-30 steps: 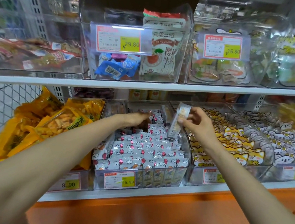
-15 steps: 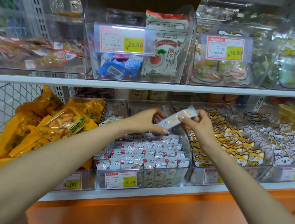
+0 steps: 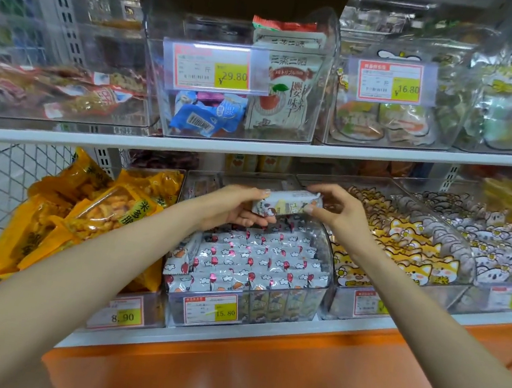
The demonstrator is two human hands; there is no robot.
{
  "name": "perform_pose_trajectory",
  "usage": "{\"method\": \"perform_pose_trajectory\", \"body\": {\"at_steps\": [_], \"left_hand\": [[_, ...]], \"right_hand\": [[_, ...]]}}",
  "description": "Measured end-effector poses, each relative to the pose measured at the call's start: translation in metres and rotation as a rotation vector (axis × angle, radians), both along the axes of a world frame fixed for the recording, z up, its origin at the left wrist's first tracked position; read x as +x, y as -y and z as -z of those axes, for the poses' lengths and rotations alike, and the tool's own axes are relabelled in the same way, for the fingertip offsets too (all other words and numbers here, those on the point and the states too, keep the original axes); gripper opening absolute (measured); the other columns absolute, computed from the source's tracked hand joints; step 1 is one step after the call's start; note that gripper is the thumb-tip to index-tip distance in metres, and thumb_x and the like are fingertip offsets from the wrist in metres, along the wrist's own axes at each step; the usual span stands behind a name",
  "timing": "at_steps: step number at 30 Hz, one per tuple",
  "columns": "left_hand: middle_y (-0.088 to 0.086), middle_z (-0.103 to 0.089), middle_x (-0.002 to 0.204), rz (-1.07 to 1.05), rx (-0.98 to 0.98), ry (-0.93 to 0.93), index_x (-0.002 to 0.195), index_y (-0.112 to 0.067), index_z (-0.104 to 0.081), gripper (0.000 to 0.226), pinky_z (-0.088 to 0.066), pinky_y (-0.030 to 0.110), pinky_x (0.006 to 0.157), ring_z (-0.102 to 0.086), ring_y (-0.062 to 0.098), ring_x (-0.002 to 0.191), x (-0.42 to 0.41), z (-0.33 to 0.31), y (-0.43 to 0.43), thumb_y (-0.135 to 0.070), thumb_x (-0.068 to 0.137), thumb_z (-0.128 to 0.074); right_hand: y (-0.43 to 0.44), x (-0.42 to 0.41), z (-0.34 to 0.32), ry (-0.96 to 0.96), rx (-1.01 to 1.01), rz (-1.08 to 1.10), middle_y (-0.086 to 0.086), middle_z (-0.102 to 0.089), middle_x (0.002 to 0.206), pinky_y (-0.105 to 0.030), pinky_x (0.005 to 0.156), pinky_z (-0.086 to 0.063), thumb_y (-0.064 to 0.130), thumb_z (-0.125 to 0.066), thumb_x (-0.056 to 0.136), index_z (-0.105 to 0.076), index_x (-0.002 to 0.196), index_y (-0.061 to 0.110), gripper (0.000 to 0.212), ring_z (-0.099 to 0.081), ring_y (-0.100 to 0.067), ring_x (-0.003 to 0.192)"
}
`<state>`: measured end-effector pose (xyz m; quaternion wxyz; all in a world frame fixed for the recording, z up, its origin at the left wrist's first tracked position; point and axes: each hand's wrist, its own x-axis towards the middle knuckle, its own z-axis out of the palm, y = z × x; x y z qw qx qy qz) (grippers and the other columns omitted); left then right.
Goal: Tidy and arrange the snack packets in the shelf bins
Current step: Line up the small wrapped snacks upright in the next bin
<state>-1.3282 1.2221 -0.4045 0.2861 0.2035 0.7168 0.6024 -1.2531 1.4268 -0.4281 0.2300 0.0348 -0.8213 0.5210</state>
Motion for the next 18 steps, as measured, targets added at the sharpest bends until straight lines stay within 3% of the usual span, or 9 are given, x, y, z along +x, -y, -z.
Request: {"method": "perform_pose_trajectory", "body": {"at_steps": [3, 5, 6, 7, 8, 9, 11, 15, 18], "left_hand": [[0.010, -0.072, 0.094, -0.030, -0.116, -0.070, 0.126, -0.003, -0.050, 0.040, -0.051, 0.018, 0.061, -0.069, 0.016, 0.082, 0.004, -0.001, 0.001, -0.031, 0.098, -0.044], [0.019, -0.060, 0.122, -0.029, -0.250, -0.201, 0.135, -0.005, -0.045, 0.052, -0.052, 0.029, 0.082, -0.060, 0.027, 0.109, 0.005, -0.002, 0.002, -0.038, 0.095, -0.046], [0.017, -0.058, 0.125, -0.014, -0.309, -0.281, 0.136, -0.010, -0.046, 0.052, -0.048, 0.029, 0.092, -0.058, 0.024, 0.109, 0.006, -0.002, 0.004, -0.039, 0.093, -0.049], [0.010, -0.061, 0.118, -0.005, -0.330, -0.354, 0.134, -0.013, -0.050, 0.048, -0.046, 0.020, 0.091, -0.058, 0.015, 0.098, 0.006, -0.002, 0.006, -0.037, 0.092, -0.053], [0.003, -0.061, 0.107, -0.009, -0.316, -0.405, 0.130, -0.012, -0.054, 0.044, -0.045, 0.009, 0.079, -0.055, 0.007, 0.086, 0.006, -0.002, 0.008, -0.032, 0.091, -0.057], [0.000, -0.060, 0.104, -0.023, -0.298, -0.433, 0.126, -0.012, -0.057, 0.040, -0.042, 0.004, 0.068, -0.053, 0.004, 0.080, 0.006, -0.003, 0.009, -0.028, 0.090, -0.059], [-0.002, -0.060, 0.105, -0.051, -0.274, -0.444, 0.123, -0.014, -0.059, 0.036, -0.042, 0.004, 0.064, -0.054, 0.003, 0.080, 0.005, -0.004, 0.009, -0.026, 0.089, -0.061], [-0.001, -0.061, 0.107, -0.047, -0.342, -0.528, 0.122, -0.013, -0.053, 0.043, -0.046, 0.013, 0.074, -0.058, 0.011, 0.095, 0.009, -0.004, 0.012, -0.028, 0.085, -0.066], [0.000, -0.054, 0.130, -0.081, -0.716, -0.920, 0.134, -0.016, -0.043, 0.067, -0.044, 0.029, 0.094, -0.052, 0.019, 0.118, 0.012, -0.003, 0.023, -0.046, 0.079, -0.068]], "right_hand": [[-0.002, 0.001, 0.000, 0.011, 0.005, 0.001, -0.009, -0.059, 0.090, -0.033, 0.074, -0.046, 0.015, -0.073, 0.079, -0.066, 0.096, 0.024, 0.021, -0.053, -0.015, 0.080], [-0.002, 0.000, 0.001, 0.034, -0.006, 0.001, -0.006, -0.054, 0.085, -0.030, 0.070, -0.044, 0.015, -0.073, 0.079, -0.065, 0.097, 0.021, 0.021, -0.049, -0.015, 0.077], [-0.002, -0.001, 0.002, 0.039, -0.017, 0.005, -0.005, -0.053, 0.085, -0.028, 0.070, -0.044, 0.016, -0.074, 0.078, -0.065, 0.100, 0.020, 0.024, -0.049, -0.015, 0.078], [-0.002, -0.003, 0.003, 0.045, -0.037, 0.010, -0.005, -0.052, 0.085, -0.026, 0.071, -0.045, 0.016, -0.075, 0.077, -0.064, 0.103, 0.019, 0.028, -0.050, -0.015, 0.079], [-0.001, -0.005, 0.004, 0.051, -0.070, 0.009, -0.005, -0.051, 0.086, -0.022, 0.071, -0.046, 0.017, -0.075, 0.076, -0.063, 0.109, 0.017, 0.035, -0.050, -0.015, 0.080], [-0.001, -0.006, 0.004, 0.061, -0.109, 0.003, -0.006, -0.051, 0.087, -0.017, 0.069, -0.046, 0.016, -0.075, 0.077, -0.061, 0.114, 0.013, 0.040, -0.050, -0.014, 0.079], [-0.001, -0.007, 0.002, 0.095, -0.184, -0.030, -0.005, -0.058, 0.089, -0.009, 0.066, -0.047, 0.012, -0.073, 0.079, -0.058, 0.117, 0.006, 0.041, -0.057, -0.009, 0.076], [0.003, -0.008, -0.003, 0.125, -0.270, -0.058, -0.001, -0.066, 0.089, -0.009, 0.063, -0.049, 0.003, -0.069, 0.081, -0.059, 0.108, 0.000, 0.029, -0.064, -0.002, 0.072], [0.002, -0.018, -0.009, 0.055, -0.255, 0.050, 0.006, -0.062, 0.090, -0.011, 0.068, -0.047, 0.007, -0.071, 0.081, -0.057, 0.104, 0.010, 0.027, -0.058, -0.004, 0.081]]}}
